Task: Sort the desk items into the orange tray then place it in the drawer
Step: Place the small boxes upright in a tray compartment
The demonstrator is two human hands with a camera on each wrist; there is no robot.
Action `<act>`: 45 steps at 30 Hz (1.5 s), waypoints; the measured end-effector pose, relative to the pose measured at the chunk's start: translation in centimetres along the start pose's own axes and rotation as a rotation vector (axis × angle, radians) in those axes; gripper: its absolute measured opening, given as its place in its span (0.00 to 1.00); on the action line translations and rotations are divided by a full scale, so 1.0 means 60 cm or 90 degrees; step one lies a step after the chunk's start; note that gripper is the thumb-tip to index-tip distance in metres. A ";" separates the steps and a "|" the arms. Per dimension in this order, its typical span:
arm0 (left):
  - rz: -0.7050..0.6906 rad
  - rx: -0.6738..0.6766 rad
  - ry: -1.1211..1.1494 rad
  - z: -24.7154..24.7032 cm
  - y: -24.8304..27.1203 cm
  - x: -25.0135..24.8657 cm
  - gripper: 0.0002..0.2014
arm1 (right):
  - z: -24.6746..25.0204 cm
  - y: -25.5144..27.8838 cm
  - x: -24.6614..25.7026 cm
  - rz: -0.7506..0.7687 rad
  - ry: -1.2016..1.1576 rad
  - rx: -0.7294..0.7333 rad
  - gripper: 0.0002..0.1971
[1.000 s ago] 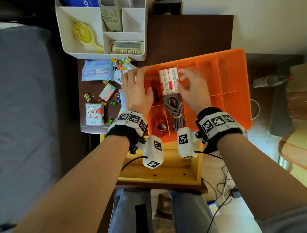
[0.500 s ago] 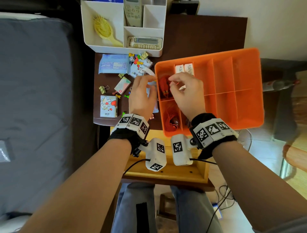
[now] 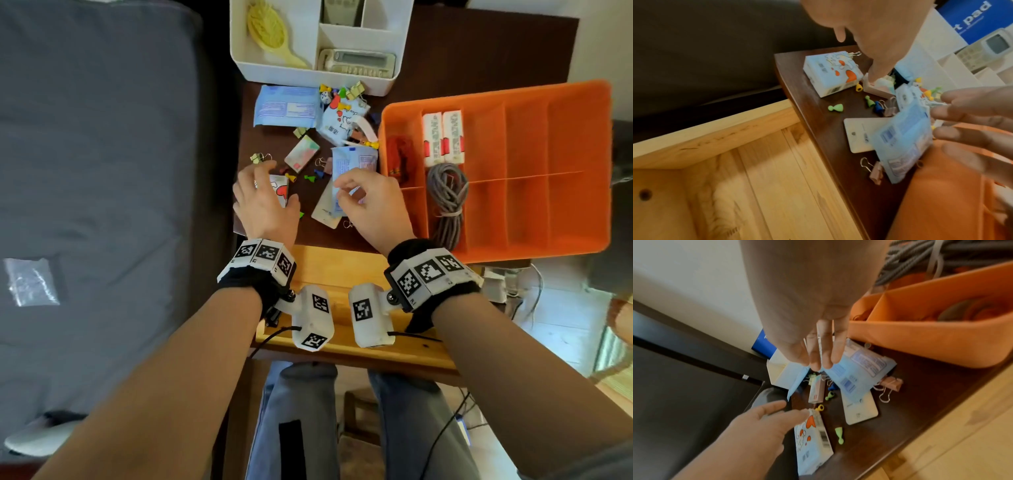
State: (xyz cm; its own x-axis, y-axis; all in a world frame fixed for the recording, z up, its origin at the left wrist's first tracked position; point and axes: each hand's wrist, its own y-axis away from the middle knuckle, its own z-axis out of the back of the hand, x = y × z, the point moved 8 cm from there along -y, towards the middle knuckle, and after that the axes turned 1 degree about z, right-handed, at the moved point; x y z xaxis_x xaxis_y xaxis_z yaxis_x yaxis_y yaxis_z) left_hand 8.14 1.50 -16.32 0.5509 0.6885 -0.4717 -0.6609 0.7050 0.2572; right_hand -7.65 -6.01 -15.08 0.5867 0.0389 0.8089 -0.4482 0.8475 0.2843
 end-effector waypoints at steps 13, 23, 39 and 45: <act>0.130 0.093 0.044 -0.035 -0.011 0.074 0.41 | -0.039 -0.006 -0.013 -0.043 0.052 0.022 0.07; 0.030 0.056 0.372 0.001 0.007 0.033 0.28 | -0.039 -0.008 0.017 -0.004 0.000 0.058 0.26; -0.019 0.161 0.419 -0.019 0.008 -0.068 0.09 | 0.028 -0.013 0.012 0.007 -0.067 0.018 0.18; 0.007 0.163 0.462 -0.039 -0.004 -0.088 0.12 | 0.038 -0.019 0.017 0.033 -0.008 0.056 0.37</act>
State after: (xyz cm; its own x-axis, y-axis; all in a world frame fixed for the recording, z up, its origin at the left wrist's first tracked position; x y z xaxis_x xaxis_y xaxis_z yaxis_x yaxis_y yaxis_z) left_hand 4.17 -2.71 -15.86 0.0141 0.4734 -0.8807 -0.4774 0.7772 0.4101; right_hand -8.08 -8.13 -13.38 0.5533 0.0739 0.8297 -0.5351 0.7949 0.2861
